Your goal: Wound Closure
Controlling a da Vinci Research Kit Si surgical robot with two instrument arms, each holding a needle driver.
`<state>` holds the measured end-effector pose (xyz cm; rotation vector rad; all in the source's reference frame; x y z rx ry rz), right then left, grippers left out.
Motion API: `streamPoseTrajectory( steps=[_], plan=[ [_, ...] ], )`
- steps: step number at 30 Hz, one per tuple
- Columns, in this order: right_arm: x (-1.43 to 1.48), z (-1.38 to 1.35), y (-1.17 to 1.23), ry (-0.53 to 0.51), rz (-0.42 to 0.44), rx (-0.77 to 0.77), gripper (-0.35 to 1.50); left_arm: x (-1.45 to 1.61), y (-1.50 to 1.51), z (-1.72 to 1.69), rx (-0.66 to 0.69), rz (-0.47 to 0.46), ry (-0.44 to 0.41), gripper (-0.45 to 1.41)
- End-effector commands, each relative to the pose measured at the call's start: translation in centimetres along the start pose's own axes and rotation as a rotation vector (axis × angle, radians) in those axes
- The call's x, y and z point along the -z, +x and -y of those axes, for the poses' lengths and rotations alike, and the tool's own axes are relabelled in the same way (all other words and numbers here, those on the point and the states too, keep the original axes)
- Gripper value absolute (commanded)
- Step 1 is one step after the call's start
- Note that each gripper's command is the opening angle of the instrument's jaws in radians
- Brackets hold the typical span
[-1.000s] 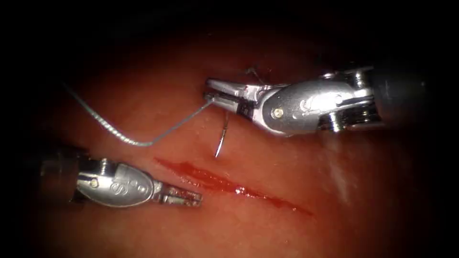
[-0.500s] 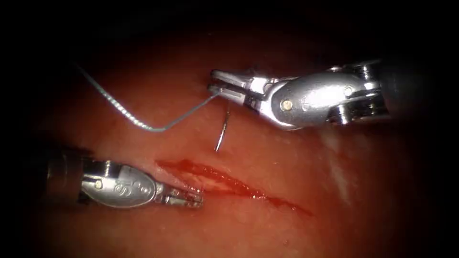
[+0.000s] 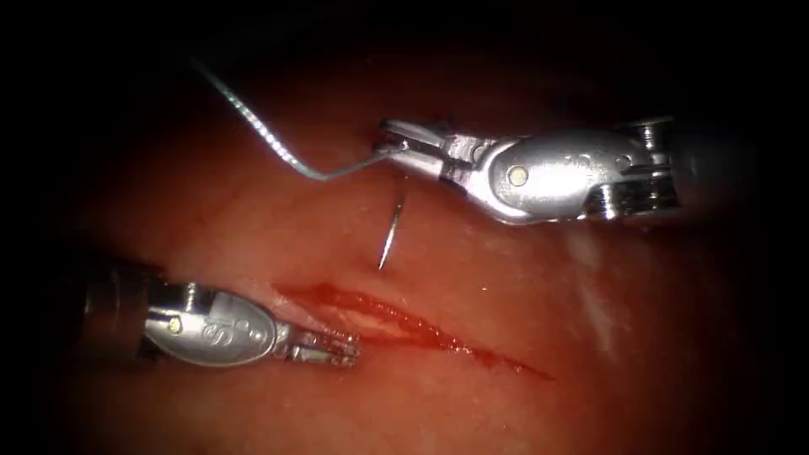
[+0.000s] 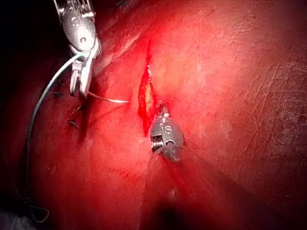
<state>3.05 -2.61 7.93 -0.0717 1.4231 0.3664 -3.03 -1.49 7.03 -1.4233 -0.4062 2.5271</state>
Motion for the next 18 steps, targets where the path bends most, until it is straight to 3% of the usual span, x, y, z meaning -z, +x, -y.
streamPoseTrajectory(
  steps=[1,18],
  plan=[
    [-0.07,0.02,-0.04,0.003,0.002,-0.011,-0.35,-0.07,-0.03,0.02,-0.001,-0.002,0.0,-0.33],
    [-0.08,0.08,-0.1,0.019,0.0,-0.151,-0.35,-0.07,-0.03,0.02,-0.001,-0.002,0.0,-0.33]
  ],
)
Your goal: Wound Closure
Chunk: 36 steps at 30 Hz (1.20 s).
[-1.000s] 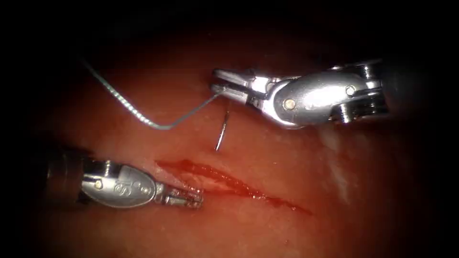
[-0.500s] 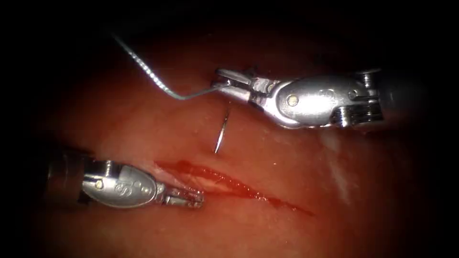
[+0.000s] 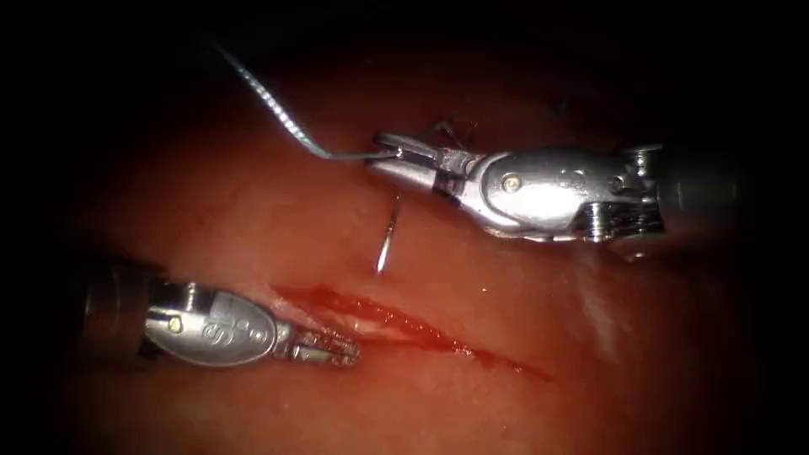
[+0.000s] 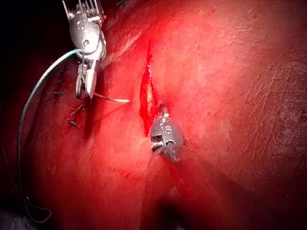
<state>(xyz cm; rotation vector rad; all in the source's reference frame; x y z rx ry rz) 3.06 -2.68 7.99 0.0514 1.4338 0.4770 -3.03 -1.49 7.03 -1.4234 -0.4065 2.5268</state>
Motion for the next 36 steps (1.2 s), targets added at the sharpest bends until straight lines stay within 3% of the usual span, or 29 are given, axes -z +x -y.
streamPoseTrajectory(
  steps=[1,11,27,31,36],
  plan=[
    [-0.07,0.01,-0.03,0.003,-0.003,-0.012,-0.35,-0.07,-0.03,0.02,-0.001,-0.002,0.0,-0.33],
    [-0.08,0.15,-0.13,0.024,-0.007,-0.14,-0.35,-0.08,-0.03,0.02,-0.001,-0.002,0.0,-0.33],
    [-0.1,0.37,-0.34,0.059,0.025,-0.558,-0.35,-0.08,-0.03,0.03,-0.001,-0.001,0.001,-0.33],
    [-0.19,0.5,-0.45,0.136,0.058,-0.813,-0.35,-0.08,-0.03,0.02,-0.001,-0.001,0.001,-0.33],
    [-0.23,0.69,-0.56,0.175,0.085,-0.864,-0.35,-0.09,-0.03,0.02,-0.001,-0.001,0.001,-0.33]
  ],
)
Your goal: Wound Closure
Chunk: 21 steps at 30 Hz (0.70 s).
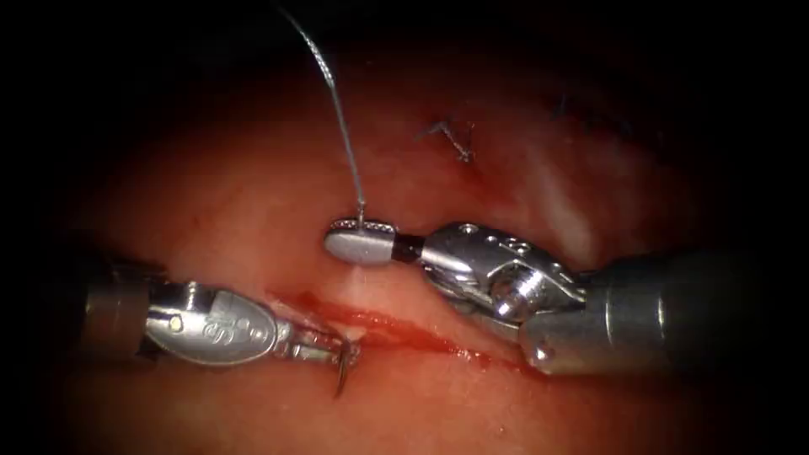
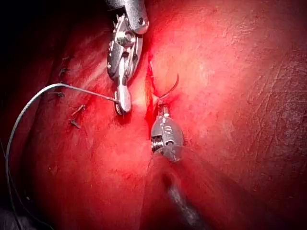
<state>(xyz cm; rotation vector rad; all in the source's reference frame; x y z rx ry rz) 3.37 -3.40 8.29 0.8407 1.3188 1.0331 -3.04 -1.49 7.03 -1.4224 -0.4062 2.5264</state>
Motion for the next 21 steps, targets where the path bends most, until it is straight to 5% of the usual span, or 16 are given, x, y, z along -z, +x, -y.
streamPoseTrajectory(
  steps=[1,5,7,9,10,21],
  plan=[
    [-0.08,-0.01,-0.06,0.002,0.002,-0.002,-0.35,-0.08,-0.03,0.01,-0.001,-0.002,0.001,-0.33],
    [-0.06,0.0,-0.03,-0.018,-0.005,-0.011,-0.33,-0.08,-0.02,0.0,0.005,-0.001,0.001,-0.33],
    [-0.04,-0.04,0.05,-0.07,-0.03,0.083,0.53,-0.08,-0.01,-0.01,0.005,-0.001,0.001,-0.33],
    [-0.02,-0.09,0.13,-0.092,-0.036,0.19,0.98,-0.07,0.01,-0.03,0.001,-0.002,0.0,-0.33],
    [0.04,-0.15,0.23,-0.107,-0.035,0.362,1.15,-0.05,0.02,-0.04,-0.004,-0.003,-0.001,-0.33],
    [0.44,-0.35,0.53,-0.122,-0.027,0.487,1.15,0.07,0.03,-0.22,-0.065,-0.004,-0.008,-0.32]
  ],
)
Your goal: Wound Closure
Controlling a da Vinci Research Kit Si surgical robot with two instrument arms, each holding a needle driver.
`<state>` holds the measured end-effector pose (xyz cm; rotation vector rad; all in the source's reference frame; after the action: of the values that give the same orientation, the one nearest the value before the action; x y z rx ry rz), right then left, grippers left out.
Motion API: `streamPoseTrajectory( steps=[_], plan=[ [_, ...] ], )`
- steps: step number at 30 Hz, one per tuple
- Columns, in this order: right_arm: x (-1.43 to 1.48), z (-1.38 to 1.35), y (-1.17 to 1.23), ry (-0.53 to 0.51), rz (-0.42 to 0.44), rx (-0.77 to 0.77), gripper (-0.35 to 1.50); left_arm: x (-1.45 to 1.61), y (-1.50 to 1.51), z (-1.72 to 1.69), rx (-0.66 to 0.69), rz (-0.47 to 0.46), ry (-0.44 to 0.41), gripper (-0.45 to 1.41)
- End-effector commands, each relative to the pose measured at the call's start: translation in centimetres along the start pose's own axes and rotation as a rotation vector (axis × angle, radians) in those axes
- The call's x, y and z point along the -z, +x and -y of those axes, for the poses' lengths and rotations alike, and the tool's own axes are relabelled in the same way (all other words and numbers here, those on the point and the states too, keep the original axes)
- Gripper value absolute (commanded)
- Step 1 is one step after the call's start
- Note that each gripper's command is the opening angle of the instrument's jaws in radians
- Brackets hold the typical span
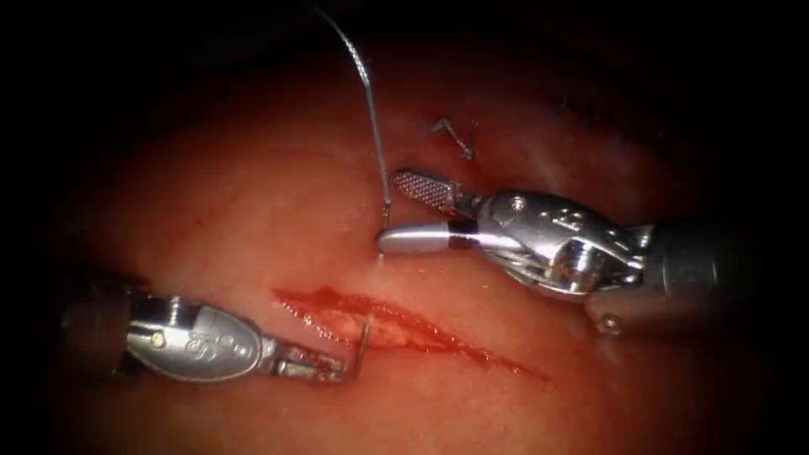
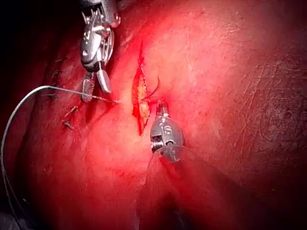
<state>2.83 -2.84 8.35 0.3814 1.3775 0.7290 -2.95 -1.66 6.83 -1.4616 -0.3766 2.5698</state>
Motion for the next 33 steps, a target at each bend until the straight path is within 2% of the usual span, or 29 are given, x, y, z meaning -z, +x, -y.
streamPoseTrajectory(
  steps=[1,3,6,10,12,17,20,27,33],
  plan=[
    [-0.04,-0.04,0.01,0.001,0.0,0.003,1.15,-0.08,-0.03,0.0,-0.012,-0.004,-0.001,-0.28],
    [-0.02,-0.05,0.03,-0.014,0.0,0.024,1.15,-0.07,-0.02,-0.02,-0.017,-0.015,0.003,-0.23],
    [-0.01,-0.05,0.02,-0.025,0.001,0.048,1.15,-0.04,0.0,-0.05,-0.013,-0.1,0.001,-0.15],
    [-0.02,-0.05,-0.07,-0.028,0.002,0.069,1.15,-0.03,0.05,-0.08,-0.059,-0.174,0.029,0.12],
    [-0.02,-0.05,-0.12,-0.028,0.002,0.074,1.15,-0.01,0.08,-0.05,-0.072,-0.206,0.042,0.17],
    [-0.03,-0.09,-0.25,-0.029,0.002,0.088,1.15,0.05,0.26,0.03,-0.108,-0.272,0.077,0.19],
    [-0.01,-0.12,-0.3,-0.039,0.003,0.093,1.15,-0.01,0.35,0.02,-0.129,-0.295,0.069,0.16],
    [-0.01,-0.09,-0.31,-0.04,0.003,0.094,1.15,-0.21,0.32,0.11,-0.142,-0.296,0.071,0.14],
    [-0.01,-0.09,-0.31,-0.04,0.003,0.094,1.15,-0.24,0.26,0.17,-0.146,-0.297,0.07,0.12]
  ],
)
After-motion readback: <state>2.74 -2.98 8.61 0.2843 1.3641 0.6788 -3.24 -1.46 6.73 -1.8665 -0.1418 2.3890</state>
